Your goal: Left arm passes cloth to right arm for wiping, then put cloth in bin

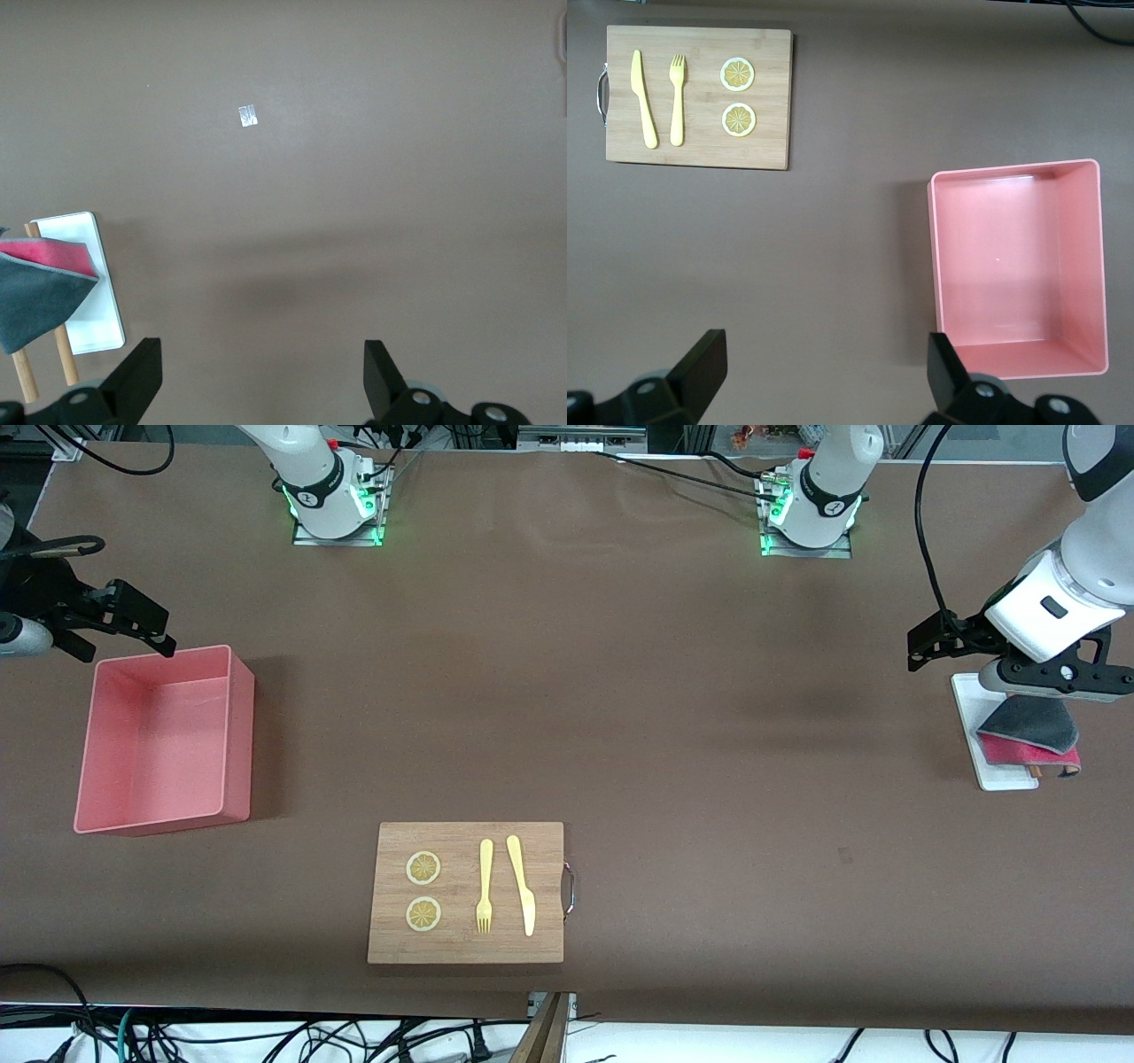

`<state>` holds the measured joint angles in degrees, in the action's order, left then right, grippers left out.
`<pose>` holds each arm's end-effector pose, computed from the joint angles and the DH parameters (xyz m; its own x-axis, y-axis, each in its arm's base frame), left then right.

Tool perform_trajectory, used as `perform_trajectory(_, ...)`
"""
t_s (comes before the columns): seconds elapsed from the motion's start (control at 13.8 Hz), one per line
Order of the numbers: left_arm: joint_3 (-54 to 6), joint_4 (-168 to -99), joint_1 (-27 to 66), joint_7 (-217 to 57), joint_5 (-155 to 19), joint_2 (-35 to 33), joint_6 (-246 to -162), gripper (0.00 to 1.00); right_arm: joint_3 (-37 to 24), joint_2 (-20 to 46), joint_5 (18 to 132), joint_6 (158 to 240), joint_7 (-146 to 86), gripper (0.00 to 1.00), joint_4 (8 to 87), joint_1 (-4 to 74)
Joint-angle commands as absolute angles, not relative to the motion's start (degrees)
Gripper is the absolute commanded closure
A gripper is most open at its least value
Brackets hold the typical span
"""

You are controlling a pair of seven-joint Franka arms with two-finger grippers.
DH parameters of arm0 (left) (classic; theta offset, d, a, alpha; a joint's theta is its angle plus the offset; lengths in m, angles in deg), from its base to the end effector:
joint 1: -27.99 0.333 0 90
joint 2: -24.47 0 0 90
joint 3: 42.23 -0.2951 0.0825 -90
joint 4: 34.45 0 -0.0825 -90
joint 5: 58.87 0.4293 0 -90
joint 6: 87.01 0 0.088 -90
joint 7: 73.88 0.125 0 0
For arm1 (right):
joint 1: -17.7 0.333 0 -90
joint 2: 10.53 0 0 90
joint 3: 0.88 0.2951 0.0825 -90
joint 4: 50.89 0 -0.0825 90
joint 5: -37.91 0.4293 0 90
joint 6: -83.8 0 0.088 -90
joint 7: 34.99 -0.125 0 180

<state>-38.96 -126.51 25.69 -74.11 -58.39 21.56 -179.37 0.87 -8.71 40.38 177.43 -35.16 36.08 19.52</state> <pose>0.6117 -0.0580 0.5397 0.9946 -0.0934 -0.0454 -0.0937 -0.9956 -0.0056 0.6160 0.0433 0.5999 0.9949 0.0563 0.0842 0.0601 -0.9972 -0.0443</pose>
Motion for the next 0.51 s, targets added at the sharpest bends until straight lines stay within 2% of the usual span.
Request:
perform_trajectory(0.0,-38.45,-126.91,26.14,-73.17,-56.93,21.92,-179.65,0.0,0.79,-8.69,41.25,179.23,-34.9,0.0,35.5,19.63)
perform_trajectory(0.44,-38.45,-126.83,26.14,-73.44,-57.02,21.74,-179.65,0.0,-0.08,-8.69,40.63,181.1,-35.33,0.0,35.5,18.84)
